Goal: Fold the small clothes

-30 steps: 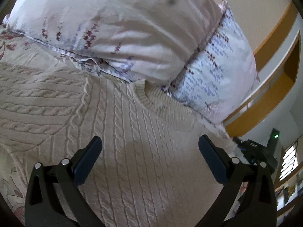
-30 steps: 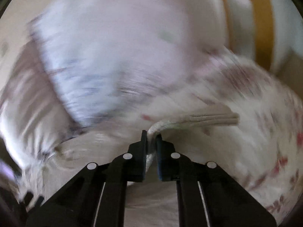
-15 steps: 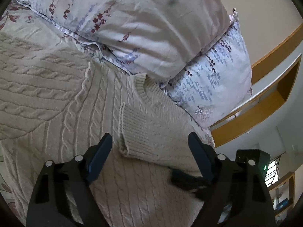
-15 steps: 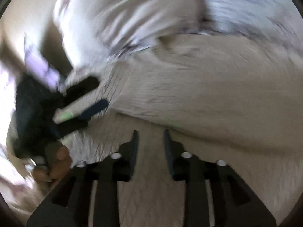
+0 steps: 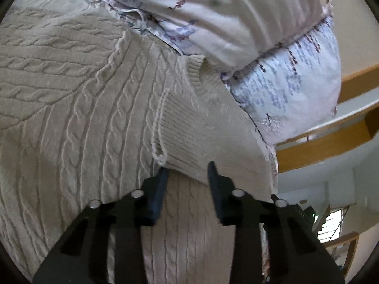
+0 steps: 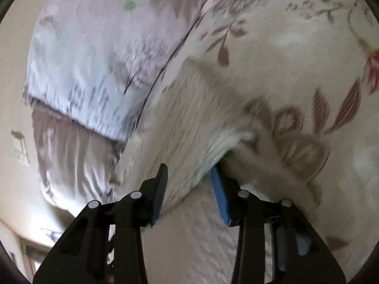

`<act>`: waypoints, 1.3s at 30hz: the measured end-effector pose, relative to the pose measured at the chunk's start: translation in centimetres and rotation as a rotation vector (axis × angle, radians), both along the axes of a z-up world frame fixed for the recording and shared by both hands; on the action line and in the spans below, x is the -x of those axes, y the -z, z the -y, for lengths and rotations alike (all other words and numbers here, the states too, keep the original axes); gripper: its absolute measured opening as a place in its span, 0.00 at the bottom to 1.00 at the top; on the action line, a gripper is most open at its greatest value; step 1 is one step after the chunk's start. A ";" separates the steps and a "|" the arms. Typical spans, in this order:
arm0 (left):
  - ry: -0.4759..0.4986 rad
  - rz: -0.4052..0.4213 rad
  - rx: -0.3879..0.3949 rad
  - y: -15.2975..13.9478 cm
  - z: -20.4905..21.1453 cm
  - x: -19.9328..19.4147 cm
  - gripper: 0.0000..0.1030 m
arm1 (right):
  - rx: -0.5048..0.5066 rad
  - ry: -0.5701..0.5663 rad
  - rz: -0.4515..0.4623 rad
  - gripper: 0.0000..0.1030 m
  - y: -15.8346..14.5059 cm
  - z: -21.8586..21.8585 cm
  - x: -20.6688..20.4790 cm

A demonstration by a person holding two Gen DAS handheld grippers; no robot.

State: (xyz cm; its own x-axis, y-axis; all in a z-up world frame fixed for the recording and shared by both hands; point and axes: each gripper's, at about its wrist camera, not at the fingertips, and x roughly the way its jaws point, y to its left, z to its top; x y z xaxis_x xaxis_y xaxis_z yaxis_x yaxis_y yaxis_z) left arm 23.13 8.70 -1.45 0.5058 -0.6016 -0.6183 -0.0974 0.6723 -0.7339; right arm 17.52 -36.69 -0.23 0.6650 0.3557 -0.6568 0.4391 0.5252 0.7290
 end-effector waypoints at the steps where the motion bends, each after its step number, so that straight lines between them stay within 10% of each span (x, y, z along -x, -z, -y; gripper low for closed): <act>1: -0.010 -0.006 -0.002 0.1 -0.1 -0.2 0.24 | 0.016 0.016 0.006 0.37 -0.1 0.0 -0.1; 7: -0.038 0.013 -0.057 -0.1 -0.3 -1.4 0.08 | 0.114 0.043 0.015 0.10 0.2 0.7 0.0; 18: -0.036 0.039 -0.179 -0.1 -0.7 -0.8 0.09 | 0.313 0.032 -0.002 0.09 -0.3 -0.9 1.0; 29: -0.121 0.129 -0.168 -2.9 -8.2 4.7 0.56 | 0.535 0.037 0.000 0.76 -3.3 -3.4 3.9; 39: -0.551 0.013 -0.087 -1.3 -23.9 10.6 0.51 | 0.438 -0.240 0.178 0.78 -3.6 -8.2 4.4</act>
State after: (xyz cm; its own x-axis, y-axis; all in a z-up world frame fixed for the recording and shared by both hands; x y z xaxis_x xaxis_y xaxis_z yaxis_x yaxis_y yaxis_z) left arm 12.58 32.58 -0.18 0.7391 -0.1930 -0.6453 -0.4427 0.5829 -0.6814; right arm 13.08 -28.52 3.40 0.7135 0.2294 -0.6620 0.1582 0.8677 0.4712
